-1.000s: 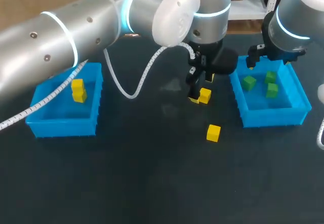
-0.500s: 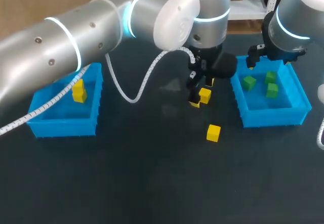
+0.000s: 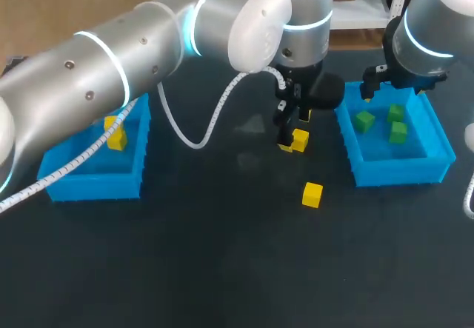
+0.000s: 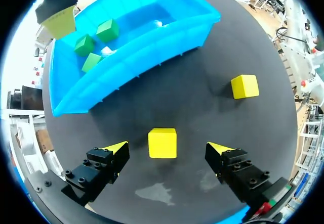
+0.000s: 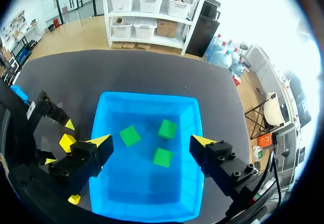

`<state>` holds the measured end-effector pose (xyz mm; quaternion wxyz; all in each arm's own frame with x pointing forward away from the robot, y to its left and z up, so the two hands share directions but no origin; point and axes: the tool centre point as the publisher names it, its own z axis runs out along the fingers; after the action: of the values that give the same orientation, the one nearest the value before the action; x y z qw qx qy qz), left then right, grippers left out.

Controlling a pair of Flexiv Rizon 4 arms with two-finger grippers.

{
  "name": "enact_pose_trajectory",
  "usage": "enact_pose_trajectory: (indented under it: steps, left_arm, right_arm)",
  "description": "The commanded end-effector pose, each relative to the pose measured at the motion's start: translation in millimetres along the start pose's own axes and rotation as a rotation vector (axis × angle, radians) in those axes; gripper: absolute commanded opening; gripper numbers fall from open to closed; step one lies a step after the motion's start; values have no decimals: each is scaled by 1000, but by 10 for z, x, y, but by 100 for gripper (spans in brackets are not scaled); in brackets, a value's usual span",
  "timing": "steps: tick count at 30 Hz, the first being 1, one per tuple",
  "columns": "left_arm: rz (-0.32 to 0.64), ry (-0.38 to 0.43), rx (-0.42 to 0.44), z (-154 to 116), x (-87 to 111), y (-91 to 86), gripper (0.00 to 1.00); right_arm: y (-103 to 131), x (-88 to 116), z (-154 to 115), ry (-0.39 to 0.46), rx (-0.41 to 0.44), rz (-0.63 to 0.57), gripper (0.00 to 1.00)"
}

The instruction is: Put the green cubes in the right bin and the yellow cubes in the left bin.

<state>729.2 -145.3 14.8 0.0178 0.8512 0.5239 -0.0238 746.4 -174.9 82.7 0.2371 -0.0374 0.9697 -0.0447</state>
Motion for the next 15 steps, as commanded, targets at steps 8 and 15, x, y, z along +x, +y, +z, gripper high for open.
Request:
enact_pose_trajectory:
  steps: [8,15]
  left_arm:
    - [-4,24,33,156,24,89,100]
    - [-19,33,19,211,69,58,40]
  right_arm:
    - [-7,6,-5,-1,-1,0,100]
    - [-7,6,-5,-1,-1,0,100]
